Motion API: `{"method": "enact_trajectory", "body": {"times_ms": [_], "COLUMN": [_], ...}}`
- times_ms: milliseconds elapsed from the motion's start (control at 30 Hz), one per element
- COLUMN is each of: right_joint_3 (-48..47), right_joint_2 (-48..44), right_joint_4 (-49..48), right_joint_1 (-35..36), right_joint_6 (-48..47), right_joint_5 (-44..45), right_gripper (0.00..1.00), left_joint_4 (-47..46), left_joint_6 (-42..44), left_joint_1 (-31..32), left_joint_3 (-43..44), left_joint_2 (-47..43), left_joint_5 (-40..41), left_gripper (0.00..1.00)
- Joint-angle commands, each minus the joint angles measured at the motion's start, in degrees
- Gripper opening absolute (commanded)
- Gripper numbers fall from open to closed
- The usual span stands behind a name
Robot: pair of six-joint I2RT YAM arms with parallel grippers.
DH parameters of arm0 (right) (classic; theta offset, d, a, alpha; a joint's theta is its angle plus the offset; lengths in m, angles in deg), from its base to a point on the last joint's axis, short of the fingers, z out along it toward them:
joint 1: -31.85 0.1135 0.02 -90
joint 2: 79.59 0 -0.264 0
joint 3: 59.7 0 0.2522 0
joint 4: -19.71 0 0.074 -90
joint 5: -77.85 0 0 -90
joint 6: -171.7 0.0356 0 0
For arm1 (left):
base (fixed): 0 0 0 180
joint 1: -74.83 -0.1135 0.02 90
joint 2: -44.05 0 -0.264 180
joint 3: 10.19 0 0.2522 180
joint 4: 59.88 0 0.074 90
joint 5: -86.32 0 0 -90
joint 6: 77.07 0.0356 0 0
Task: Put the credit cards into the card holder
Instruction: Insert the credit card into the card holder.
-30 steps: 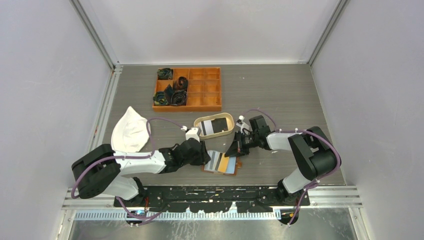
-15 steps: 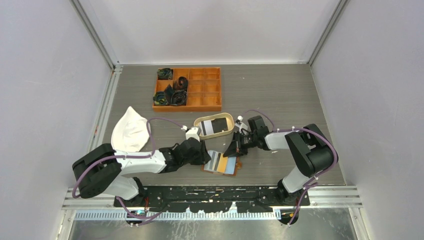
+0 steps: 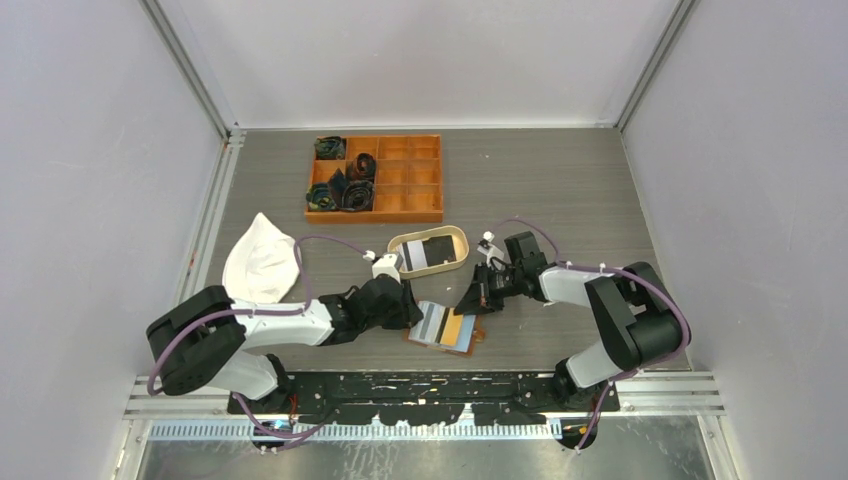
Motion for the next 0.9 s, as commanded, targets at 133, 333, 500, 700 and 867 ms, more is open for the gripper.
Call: {"method": "enact_trajectory", "body": {"times_ms": [133, 333, 500, 700, 867], "right_joint_3": [1.37, 1.47, 1.40, -0.08, -0.41], "right_joint_2": [-2.42, -0.67, 0.59, 0.44, 0.21], "right_joint_4": [4.41, 2.04, -3.20, -2.13, -1.62], "right_joint_1": [-0.40, -0.33, -0.32, -0.42, -1.16], "right_joint_6": [-2.93, -1.62, -0.19, -3.40, -4.77], "right_joint_5": [1.00, 0.87, 1.08, 3.09, 3.33], "right_gripper": [0.01, 0.01, 0.01, 0.01, 0.01], "left_joint_4": [1.78, 1.08, 0.56, 0.54, 0.63], "left_joint_6": [1.13, 1.18, 1.22, 1.29, 1.31], "left_joint_1": [-0.45, -0.47, -0.44, -0.47, -0.47], "left_joint_3": [-0.85, -0.87, -0.76, -0.85, -0.85], "left_joint_2": [2.58, 2.63, 3.45, 3.15, 3.13], "left_joint_5": [-1.12, -1.62, -2.39, -2.44, -2.48], "left_gripper": [0.37, 0.37, 0.36, 0.37, 0.36]}}
